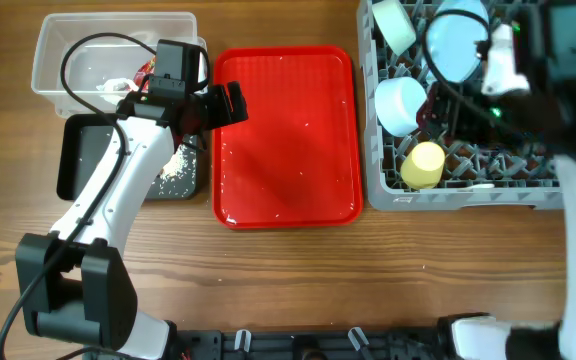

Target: Sort waste into correct bins and load items into the dishwasher rack

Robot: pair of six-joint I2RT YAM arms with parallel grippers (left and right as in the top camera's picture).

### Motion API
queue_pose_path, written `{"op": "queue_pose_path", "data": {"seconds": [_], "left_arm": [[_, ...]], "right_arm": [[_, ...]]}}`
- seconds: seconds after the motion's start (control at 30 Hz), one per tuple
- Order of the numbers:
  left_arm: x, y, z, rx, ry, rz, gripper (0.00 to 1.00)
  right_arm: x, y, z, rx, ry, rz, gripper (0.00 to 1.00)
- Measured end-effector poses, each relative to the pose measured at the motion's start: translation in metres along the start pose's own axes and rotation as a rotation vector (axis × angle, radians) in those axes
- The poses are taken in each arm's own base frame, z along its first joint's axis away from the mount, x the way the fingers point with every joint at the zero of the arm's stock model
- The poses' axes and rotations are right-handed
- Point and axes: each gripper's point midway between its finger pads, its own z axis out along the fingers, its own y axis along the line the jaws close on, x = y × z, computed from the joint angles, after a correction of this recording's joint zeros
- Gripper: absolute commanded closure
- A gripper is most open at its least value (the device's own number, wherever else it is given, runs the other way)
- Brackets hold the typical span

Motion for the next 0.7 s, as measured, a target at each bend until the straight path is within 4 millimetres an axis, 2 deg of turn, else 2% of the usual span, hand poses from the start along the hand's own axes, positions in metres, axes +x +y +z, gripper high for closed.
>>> {"op": "queue_pose_path", "data": {"seconds": [0.1, 0.2, 0.27, 0.4, 0.47, 0.5, 0.57, 0.67, 0.7], "left_arm": [[0.000, 0.000, 0.000, 0.000, 0.000, 0.000, 0.00], [0.000, 0.000, 0.000, 0.000, 0.000, 0.000, 0.00], [0.000, 0.000, 0.000, 0.000, 0.000, 0.000, 0.00], [0.000, 0.000, 0.000, 0.000, 0.000, 0.000, 0.00], [0.000, 0.000, 0.000, 0.000, 0.001, 0.000, 0.00], [0.000, 0.000, 0.000, -0.001, 0.000, 0.000, 0.00], [0.000, 0.000, 0.000, 0.000, 0.000, 0.000, 0.00], [0.000, 0.001, 0.000, -0.004, 0.000, 0.000, 0.00], [0.000, 0.001, 0.000, -0.003, -0.001, 0.000, 0.00]], "right_arm": [[0.012, 0.009, -0.031, -0.059, -0.075, -0.024, 0.00], [0.013, 0.011, -0.048, -0.076, -0.141, -0.062, 0.00], [0.001, 0.016, -0.058, -0.093, -0.227, -0.133, 0.00], [-0.045, 0.034, -0.084, -0.113, -0.506, -0.356, 0.01], [-0.058, 0.038, -0.090, -0.113, -0.654, -0.424, 0.00], [-0.054, 0.036, -0.087, -0.115, -0.685, -0.428, 0.00], [-0.061, 0.036, -0.087, -0.136, -0.856, -0.425, 0.00], [-0.025, 0.009, -0.041, -0.146, -0.963, -0.338, 0.00], [-0.019, 0.003, -0.033, -0.151, -0.998, -0.320, 0.00]]}}
